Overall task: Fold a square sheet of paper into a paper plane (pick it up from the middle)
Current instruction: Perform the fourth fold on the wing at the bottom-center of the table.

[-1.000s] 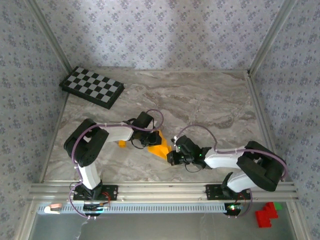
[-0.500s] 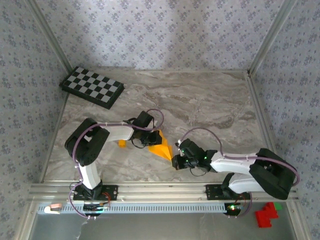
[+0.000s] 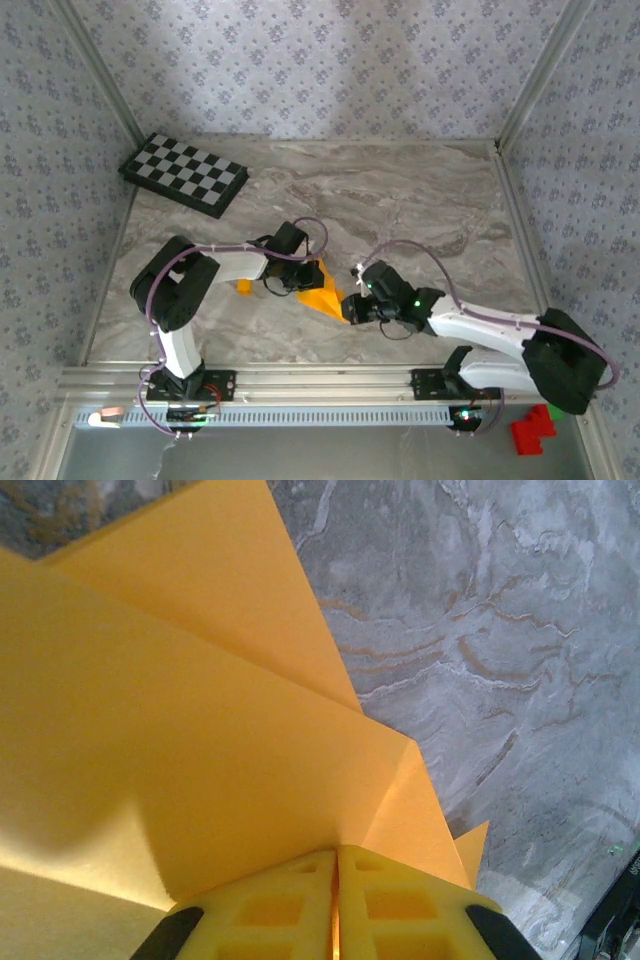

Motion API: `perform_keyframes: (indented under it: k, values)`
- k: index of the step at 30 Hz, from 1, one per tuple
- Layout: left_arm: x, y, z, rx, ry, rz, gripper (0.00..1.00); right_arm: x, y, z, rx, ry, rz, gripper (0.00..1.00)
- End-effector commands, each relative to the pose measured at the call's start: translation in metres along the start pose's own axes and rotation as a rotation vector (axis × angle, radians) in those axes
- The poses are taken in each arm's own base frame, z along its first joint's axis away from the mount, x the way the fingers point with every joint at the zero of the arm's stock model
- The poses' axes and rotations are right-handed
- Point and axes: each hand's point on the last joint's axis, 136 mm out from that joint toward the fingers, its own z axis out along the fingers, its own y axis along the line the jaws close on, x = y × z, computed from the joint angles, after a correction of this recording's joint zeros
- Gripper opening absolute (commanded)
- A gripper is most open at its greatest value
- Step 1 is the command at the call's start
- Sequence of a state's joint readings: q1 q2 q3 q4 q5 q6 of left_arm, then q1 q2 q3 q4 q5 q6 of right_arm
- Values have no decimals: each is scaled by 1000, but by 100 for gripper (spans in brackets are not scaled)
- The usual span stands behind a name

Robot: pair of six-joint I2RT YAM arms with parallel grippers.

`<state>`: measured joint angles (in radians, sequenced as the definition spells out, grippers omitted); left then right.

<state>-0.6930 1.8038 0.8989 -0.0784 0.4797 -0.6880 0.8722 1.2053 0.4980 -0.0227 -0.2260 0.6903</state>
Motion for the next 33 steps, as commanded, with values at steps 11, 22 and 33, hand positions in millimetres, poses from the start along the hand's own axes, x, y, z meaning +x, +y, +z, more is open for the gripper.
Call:
perform_keyframes:
  k: [11, 22, 33]
  values:
    - [14, 52, 12, -190, 35, -45, 10, -31, 19, 57, -89, 37, -39, 11]
    - [15, 53, 12, -192, 37, -44, 10, -33, -4, 74, -45, 54, -36, 10]
    - [15, 54, 13, -197, 40, -40, 10, 1, -34, 71, 46, 146, 16, 8]
